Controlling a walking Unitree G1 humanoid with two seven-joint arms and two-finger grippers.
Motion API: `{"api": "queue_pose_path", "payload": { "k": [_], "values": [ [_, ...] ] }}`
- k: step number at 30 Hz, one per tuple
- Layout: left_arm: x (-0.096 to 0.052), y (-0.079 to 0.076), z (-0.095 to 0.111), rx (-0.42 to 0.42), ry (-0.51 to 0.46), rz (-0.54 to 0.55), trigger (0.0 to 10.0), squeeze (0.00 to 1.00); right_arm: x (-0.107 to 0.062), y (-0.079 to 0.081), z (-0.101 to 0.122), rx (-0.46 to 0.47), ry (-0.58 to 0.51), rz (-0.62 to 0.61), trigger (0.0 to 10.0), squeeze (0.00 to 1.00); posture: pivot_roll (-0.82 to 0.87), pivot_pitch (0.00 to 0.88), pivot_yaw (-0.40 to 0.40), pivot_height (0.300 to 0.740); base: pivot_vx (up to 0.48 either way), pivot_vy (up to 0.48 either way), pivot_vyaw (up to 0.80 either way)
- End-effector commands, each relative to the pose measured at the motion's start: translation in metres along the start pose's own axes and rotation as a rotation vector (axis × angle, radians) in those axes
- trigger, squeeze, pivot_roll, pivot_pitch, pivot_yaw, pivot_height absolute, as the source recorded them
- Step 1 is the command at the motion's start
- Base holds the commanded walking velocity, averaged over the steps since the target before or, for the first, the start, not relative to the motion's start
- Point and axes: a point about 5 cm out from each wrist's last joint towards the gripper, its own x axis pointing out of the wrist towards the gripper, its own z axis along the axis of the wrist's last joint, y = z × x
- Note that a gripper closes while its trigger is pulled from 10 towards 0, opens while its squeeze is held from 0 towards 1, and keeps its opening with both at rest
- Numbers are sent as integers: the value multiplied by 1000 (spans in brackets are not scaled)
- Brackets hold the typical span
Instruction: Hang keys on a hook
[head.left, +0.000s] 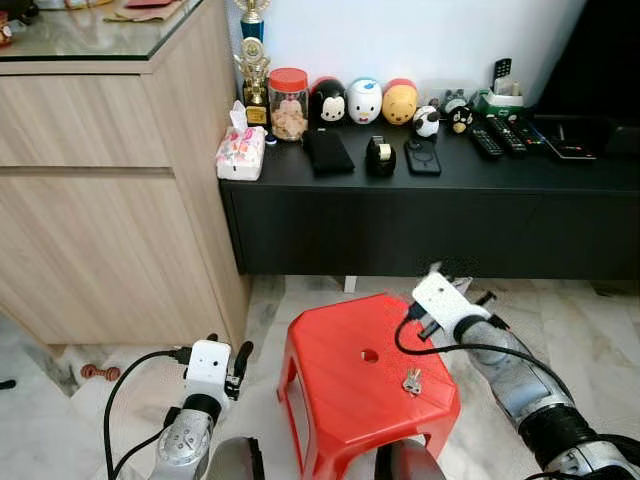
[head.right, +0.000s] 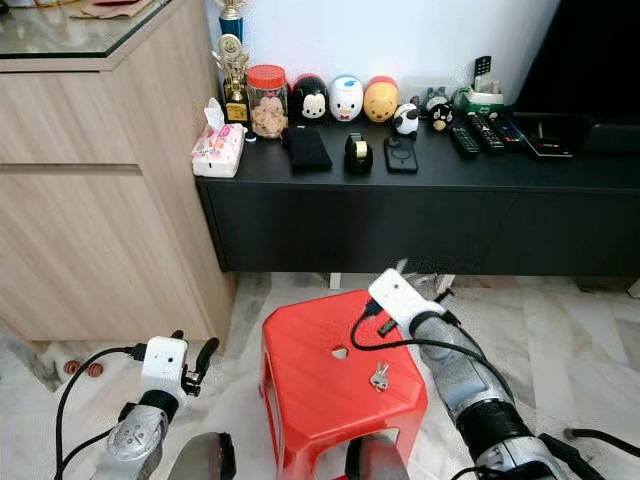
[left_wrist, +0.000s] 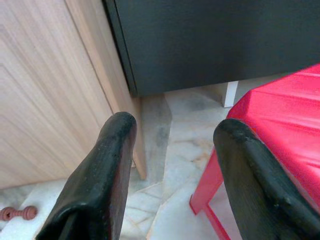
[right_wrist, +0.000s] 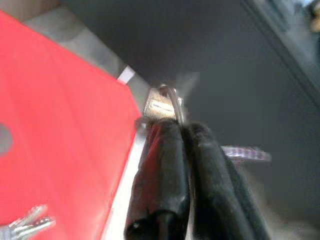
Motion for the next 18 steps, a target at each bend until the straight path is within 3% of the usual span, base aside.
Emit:
{"api": "queue_pose_path", "payload": {
  "k": [1, 2, 3, 4, 5, 6, 7, 10, 11, 12, 13, 14, 15, 16, 17, 18],
  "values": [
    [-2, -1, -2, -3, 7, 1, 10000, 0, 1, -8, 10, 446, 0, 5, 10000, 0, -15, 0, -54, 618, 0, 0, 0],
    [-2, -2, -2, -3, 7, 0, 10000, 0, 2, -9, 11, 669, -2, 8, 10000, 0, -14, 0, -54, 618, 0, 0, 0],
    [-2, -2, -2, -3, 6, 0, 10000, 0, 2, -12, 8, 784, 17, -8, 10000, 0, -14, 0, -53, 618, 0, 0, 0],
    [-2, -1, -2, -3, 6, 0, 10000, 0, 2, -14, 6, 825, 30, -26, 10000, 0, -15, 0, -53, 618, 0, 0, 0],
    [-2, -1, -2, -2, 6, 0, 10000, 0, 1, -10, 2, 130, 27, 5, 10000, 0, -16, 0, -50, 618, 0, 0, 0],
    [-2, -1, -2, -2, 7, 0, 10000, 0, 0, 1, 0, -184, 10, 78, 10000, 0, -16, 0, -50, 618, 0, 0, 0],
    [-2, -1, -2, -2, 7, 0, 10000, 0, -1, 9, -5, -369, 2, 137, 10000, 0, -17, 0, -50, 618, 0, 0, 0],
    [-2, -1, -2, 0, 7, 0, 10000, 0, -1, 11, -10, -402, 13, 140, 10000, 0, -10, 0, -50, 618, 0, 0, 0],
    [-2, 0, -2, 1, 7, 2, 10000, 0, 1, 7, -9, -302, 17, 88, 10000, 0, -6, 0, -52, 618, 0, 0, 0],
    [-2, 0, -2, 1, 7, 2, 10000, 0, 1, 7, -9, -302, 17, 88, 10000, 0, -6, 0, -52, 618, 0, 0, 0],
    [-2, 0, -2, 1, 7, 4, 10000, 0, 2, 4, -6, -112, 15, 39, 10000, 0, -5, 0, -51, 618, 0, 0, 0],
    [-3, 1, -3, 2, 8, 7, 10000, 0, 6, -1, 1, 553, 11, -26, 10000, 0, -9, 0, -51, 618, 0, 0, 0],
    [-3, 1, -3, 3, 9, 6, 10000, 0, 7, -3, 2, 776, 17, -37, 10000, 0, -9, 0, -51, 618, 0, 0, 0],
    [-3, 1, -3, 3, 9, 6, 10000, 0, 7, -3, 2, 776, 17, -37, 10000, 0, -9, 0, -51, 618, 0, 0, 0],
    [-3, 1, -3, 3, 10, 6, 10000, 0, 7, -4, -1, 882, 40, -37, 10000, 0, -12, 0, -51, 618, 0, 0, 0],
    [-4, 1, -4, 3, 11, 4, 10000, 0, 5, -10, -3, 592, 41, -78, 10000, 0, -12, 0, -52, 618, 0, 0, 0]
  ]
}}
